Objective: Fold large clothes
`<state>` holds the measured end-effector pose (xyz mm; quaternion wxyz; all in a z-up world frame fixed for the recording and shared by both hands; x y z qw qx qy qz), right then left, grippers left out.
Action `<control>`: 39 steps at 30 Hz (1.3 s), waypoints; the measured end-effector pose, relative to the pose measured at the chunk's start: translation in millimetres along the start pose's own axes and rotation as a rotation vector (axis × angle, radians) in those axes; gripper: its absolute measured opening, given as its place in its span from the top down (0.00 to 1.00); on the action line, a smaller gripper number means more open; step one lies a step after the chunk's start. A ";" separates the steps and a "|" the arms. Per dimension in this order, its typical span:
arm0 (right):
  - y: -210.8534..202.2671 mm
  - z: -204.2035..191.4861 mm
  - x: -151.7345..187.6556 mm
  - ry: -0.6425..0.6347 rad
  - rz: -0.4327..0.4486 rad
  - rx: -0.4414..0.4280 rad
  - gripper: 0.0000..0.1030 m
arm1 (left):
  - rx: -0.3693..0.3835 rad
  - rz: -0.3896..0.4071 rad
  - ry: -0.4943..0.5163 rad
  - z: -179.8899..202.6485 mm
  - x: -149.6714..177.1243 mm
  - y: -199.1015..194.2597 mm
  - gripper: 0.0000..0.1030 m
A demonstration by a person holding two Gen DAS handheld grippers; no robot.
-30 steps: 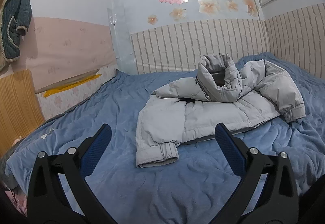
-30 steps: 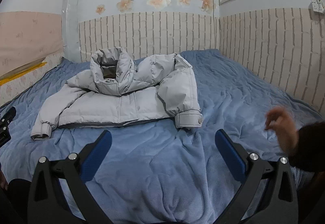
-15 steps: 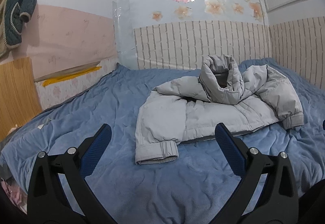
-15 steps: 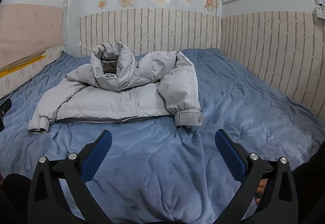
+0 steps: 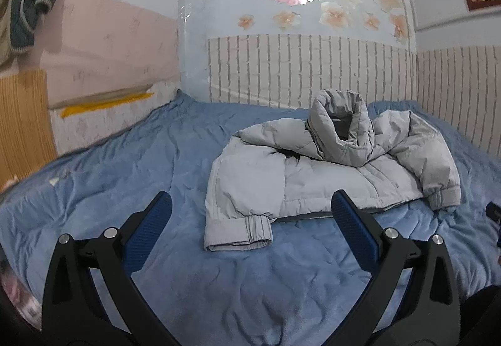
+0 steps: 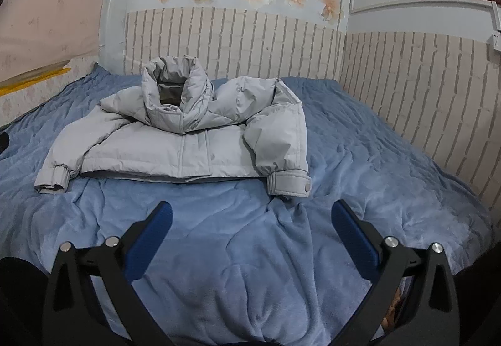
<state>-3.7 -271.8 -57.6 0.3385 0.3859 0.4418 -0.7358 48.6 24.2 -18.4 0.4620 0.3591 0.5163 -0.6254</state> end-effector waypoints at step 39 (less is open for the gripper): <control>-3.1 -20.6 -8.8 -0.032 0.056 -0.165 0.02 | -0.035 0.019 0.119 26.6 6.2 -3.9 0.03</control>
Point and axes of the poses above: each gripper's, at about its wrist camera, not at the fingertips, and y roughly the way its jaws point, z to its right, x to its underside, the point moved 4 cm from there along y, roughly the way its jaws point, and after that the axes turned 13 degrees about -y, right-handed, at the moved point
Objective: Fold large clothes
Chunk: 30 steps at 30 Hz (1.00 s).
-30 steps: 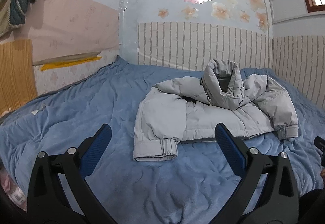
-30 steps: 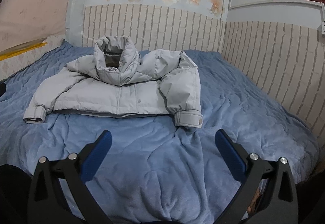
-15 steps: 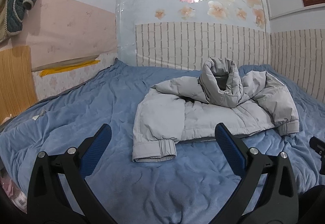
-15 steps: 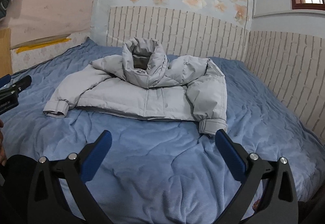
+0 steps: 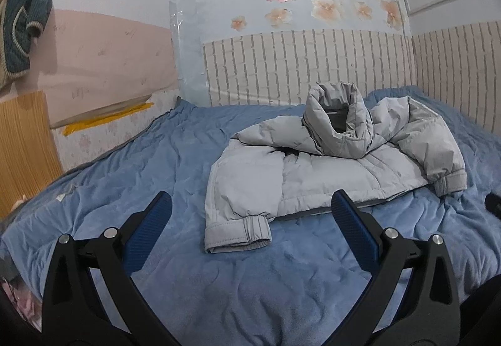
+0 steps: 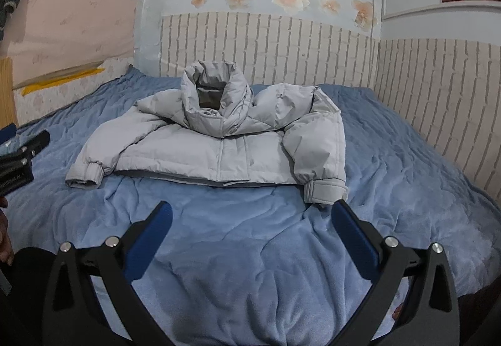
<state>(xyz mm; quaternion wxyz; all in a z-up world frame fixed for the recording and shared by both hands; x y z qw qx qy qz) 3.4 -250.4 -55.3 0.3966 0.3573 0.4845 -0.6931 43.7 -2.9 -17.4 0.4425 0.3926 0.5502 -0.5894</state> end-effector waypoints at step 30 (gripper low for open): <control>3.0 22.2 9.6 0.092 0.003 0.006 0.02 | 0.003 -0.050 -0.056 -10.0 -0.2 10.7 0.03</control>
Point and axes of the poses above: each gripper's, at about its wrist camera, not at the fingertips, and y roughly the way its jaws point, z to its right, x to its underside, the point moved 4 cm from there along y, roughly the way its jaws point, and after that the axes turned 13 degrees about -y, right-handed, at the moved point
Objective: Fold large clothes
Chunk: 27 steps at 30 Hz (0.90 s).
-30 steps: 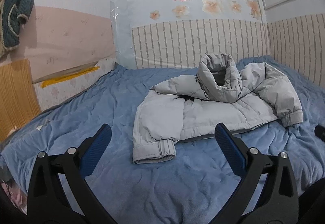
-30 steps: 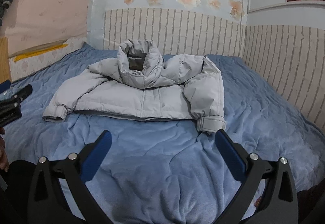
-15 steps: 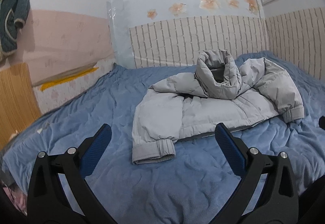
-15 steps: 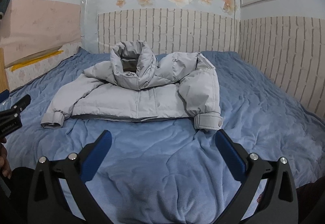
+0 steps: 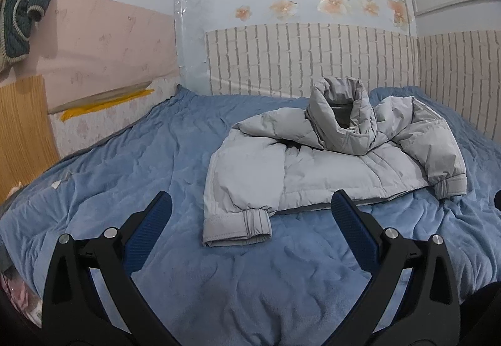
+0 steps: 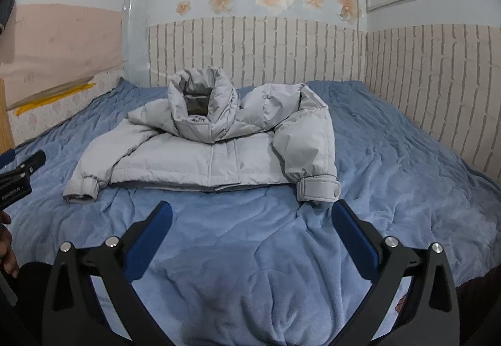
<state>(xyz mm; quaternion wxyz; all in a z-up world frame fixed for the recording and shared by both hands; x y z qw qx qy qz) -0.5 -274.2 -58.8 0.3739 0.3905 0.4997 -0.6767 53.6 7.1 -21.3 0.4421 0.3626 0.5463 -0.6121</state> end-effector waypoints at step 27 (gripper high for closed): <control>3.2 -1.6 0.8 -0.010 -0.031 0.004 0.02 | -0.004 0.008 0.044 4.8 1.2 3.2 0.03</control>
Point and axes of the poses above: each gripper's, at about its wrist camera, not at the fingertips, and y roughly the way its jaws point, z to its right, x to its underside, the point moved 4 cm from there along y, roughly the way its jaws point, and after that the axes turned 13 degrees about -y, right-handed, at the moved point
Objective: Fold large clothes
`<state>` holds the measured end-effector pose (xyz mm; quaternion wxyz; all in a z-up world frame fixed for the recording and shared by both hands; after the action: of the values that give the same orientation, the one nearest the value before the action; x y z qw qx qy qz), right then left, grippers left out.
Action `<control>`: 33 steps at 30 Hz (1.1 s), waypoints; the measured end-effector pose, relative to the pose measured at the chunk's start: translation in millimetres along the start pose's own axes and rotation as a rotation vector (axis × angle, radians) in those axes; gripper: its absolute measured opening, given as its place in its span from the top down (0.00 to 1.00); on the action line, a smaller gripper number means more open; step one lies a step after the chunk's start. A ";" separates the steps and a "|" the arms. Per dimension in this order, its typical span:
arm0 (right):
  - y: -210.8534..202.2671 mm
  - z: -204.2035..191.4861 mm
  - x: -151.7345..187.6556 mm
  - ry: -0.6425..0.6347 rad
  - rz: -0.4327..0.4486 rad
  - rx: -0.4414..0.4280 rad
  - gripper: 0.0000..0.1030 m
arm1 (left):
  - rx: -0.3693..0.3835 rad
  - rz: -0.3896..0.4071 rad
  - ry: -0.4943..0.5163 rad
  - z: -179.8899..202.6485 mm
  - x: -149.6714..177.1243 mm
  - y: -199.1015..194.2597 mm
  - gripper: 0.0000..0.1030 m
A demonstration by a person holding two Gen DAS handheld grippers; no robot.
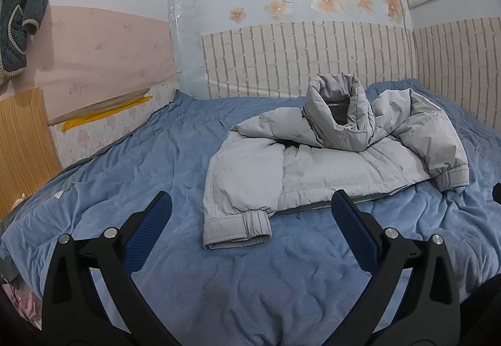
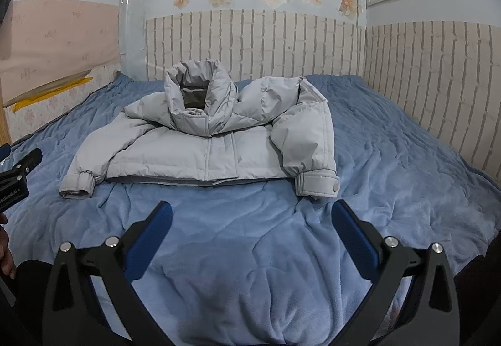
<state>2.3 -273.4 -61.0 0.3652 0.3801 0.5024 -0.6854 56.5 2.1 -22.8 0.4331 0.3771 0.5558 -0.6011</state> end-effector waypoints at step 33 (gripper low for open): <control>116.6 -2.0 -21.0 0.228 -0.087 -0.224 0.02 | 0.020 -0.260 -0.100 31.4 5.7 133.9 0.03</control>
<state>114.8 -295.7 -90.7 0.3157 0.3901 0.6299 -0.5927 181.3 -30.7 -70.8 0.3749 0.2757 0.5717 -0.6758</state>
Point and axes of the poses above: each gripper's, at about its wrist camera, not at the fingertips, and y roughly the way its jaws point, z to its right, x to its underside, the point moved 4 cm from there along y, roughly the way its jaws point, and after that the axes turned 13 degrees about -y, right-handed, at the moved point
